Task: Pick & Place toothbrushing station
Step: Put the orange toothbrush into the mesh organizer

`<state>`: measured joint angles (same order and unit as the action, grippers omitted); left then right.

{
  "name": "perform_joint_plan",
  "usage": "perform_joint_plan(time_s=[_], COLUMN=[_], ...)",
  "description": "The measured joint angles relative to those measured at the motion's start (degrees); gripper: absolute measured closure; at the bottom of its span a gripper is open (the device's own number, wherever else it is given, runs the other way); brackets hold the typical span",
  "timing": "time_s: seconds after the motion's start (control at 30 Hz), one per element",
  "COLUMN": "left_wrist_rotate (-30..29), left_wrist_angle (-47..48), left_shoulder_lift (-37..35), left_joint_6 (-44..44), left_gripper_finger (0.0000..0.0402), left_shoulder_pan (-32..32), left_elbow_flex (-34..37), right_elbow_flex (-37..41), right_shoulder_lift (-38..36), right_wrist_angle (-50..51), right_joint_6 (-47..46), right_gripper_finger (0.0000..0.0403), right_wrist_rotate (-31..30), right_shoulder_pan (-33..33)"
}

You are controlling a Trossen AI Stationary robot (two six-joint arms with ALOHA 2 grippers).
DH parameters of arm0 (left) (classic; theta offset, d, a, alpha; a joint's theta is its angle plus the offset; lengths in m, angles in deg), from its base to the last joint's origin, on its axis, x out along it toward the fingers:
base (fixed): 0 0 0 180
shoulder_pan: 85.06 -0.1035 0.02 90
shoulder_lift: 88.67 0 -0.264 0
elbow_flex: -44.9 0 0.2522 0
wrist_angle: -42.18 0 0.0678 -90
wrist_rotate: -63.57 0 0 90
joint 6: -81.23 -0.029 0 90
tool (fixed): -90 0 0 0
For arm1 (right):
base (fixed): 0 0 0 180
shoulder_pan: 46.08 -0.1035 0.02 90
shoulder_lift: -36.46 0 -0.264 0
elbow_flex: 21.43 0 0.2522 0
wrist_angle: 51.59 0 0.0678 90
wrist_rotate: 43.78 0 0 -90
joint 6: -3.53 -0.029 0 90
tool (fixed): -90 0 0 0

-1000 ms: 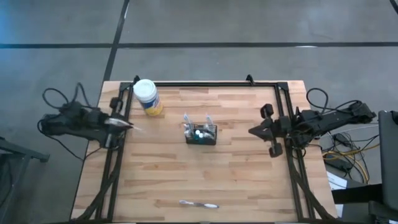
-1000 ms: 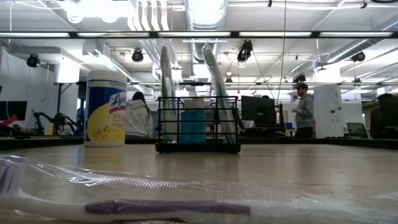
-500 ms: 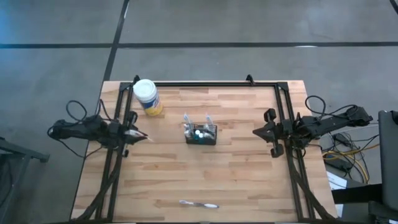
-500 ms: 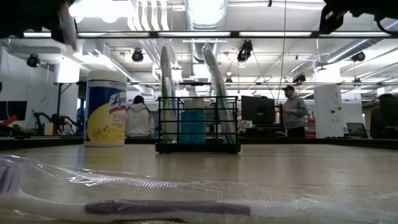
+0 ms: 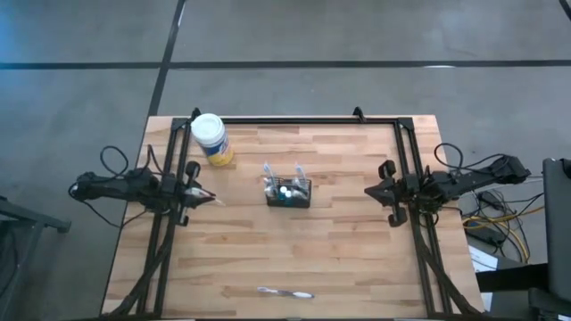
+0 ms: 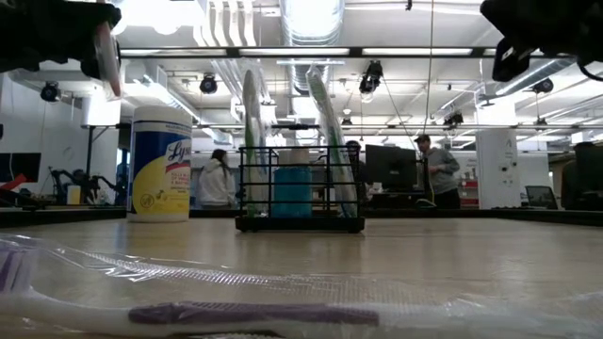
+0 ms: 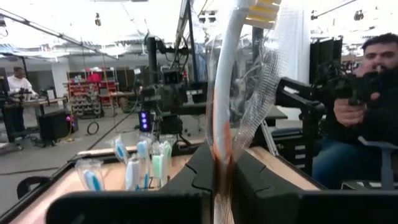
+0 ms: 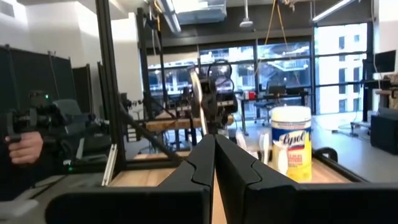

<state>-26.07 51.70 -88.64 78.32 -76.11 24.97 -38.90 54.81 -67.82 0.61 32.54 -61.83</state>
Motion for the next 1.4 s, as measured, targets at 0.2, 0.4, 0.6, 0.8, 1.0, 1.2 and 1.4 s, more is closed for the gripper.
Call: perform_joint_plan(time_s=[0.2, 0.4, 0.6, 0.8, 1.0, 1.2, 1.4], left_wrist_rotate=[0.0, -0.5, -2.4, -1.8, -1.8, -1.8, 3.5], left_wrist_angle=[-0.4, 0.2, -5.9, -23.4, -36.0, -48.1, -64.0], left_shoulder_lift=[0.0, 0.0, 3.3, 17.2, 36.1, 53.9, 67.0], left_joint_6=[-1.4, -1.9, 1.4, 0.4, -1.7, -4.9, -4.9], left_gripper_finger=[0.0380, 0.0380, 0.0380, 0.0380, 0.0380, 0.0380, 0.0380], left_shoulder_pan=[0.0, 0.0, 0.0, 0.1, 0.1, 0.0, -2.5], left_elbow_flex=[0.0, -0.2, -0.2, -0.4, -3.1, -5.2, -6.7], right_elbow_flex=[1.4, 1.5, 1.9, 1.9, 1.9, 1.9, 1.9], right_shoulder_lift=[-1.3, -1.5, -1.5, -1.5, -1.5, -1.5, -1.4], right_wrist_angle=[-1.1, -0.3, -0.3, -0.5, -0.6, -0.6, -0.4], right_joint_6=[-0.5, -0.6, 0.1, 0.3, 0.2, 0.3, 0.2], right_gripper_finger=[0.0392, 0.0392, 0.0392, 0.0392, 0.0392, 0.0392, 0.0392], right_wrist_rotate=[-0.4, -0.5, -3.7, -4.4, -4.5, -4.5, -4.5], right_shoulder_pan=[0.0, 0.0, 0.1, 0.0, 0.0, 0.0, 0.0])
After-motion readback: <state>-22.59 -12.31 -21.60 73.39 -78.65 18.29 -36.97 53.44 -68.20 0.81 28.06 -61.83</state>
